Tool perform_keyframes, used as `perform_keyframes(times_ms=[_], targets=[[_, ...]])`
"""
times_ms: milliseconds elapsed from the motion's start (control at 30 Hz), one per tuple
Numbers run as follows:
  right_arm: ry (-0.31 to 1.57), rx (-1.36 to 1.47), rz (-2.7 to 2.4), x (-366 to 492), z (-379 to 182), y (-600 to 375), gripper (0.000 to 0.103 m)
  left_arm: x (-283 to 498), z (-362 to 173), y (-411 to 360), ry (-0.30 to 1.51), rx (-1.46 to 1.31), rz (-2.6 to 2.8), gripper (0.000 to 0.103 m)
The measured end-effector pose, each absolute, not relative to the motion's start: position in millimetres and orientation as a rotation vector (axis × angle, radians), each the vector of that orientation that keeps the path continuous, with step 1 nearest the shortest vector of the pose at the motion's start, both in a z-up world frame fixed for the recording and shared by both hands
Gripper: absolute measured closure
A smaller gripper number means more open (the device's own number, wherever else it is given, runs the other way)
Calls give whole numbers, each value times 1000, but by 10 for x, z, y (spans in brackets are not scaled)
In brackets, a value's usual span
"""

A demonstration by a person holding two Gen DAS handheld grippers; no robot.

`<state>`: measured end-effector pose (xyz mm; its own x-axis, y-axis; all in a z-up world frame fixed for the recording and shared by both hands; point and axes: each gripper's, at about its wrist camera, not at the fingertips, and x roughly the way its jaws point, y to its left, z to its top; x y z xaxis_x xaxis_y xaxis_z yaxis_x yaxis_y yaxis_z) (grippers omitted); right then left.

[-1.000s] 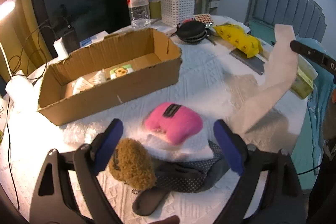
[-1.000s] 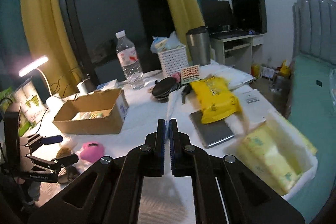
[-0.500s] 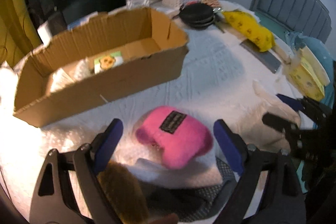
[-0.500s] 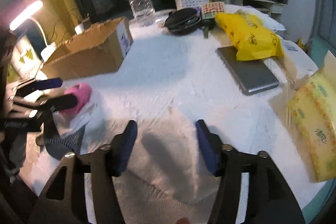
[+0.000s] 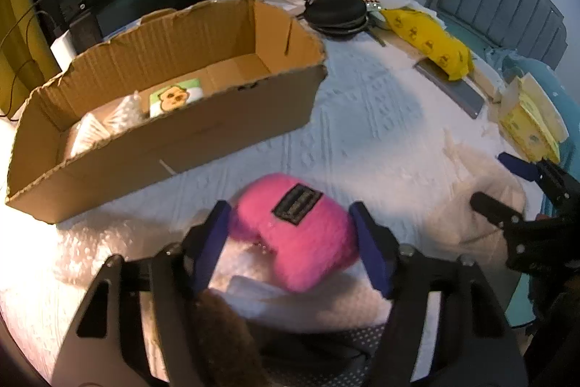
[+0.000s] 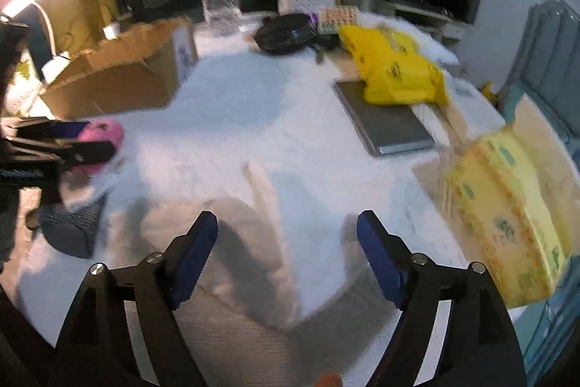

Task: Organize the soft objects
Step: 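Grasp the pink plush with the left gripper while the right holds the towel, then place the pink plush in the box with the left gripper while the right lowers the towel in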

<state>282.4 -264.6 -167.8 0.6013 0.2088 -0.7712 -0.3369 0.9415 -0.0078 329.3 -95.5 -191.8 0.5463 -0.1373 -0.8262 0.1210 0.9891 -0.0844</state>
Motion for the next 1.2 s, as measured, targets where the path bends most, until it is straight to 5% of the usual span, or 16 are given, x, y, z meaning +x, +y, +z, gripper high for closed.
perform_keyframes(times_ms=[300,367,433,467,1200], targets=[[809,-149,268,2803,-1724,-2573,24,3151,-1687,-1039,904,-5,-210,41],[801,-135,279,2796,-1705,-2582,41,3115,-1611,-1044,884,-8,-216,41],[809,-119,269,2806,-1673,-2586,85,3066,-1521,-1046,858,-10,-222,41],[818,-108,269,2819,-1662,-2589,90,3042,-1476,-1044,845,-9,-224,41],[643,-71,379,2627,-705,-2126,94,2451,-822,-350,639,-24,-151,41]])
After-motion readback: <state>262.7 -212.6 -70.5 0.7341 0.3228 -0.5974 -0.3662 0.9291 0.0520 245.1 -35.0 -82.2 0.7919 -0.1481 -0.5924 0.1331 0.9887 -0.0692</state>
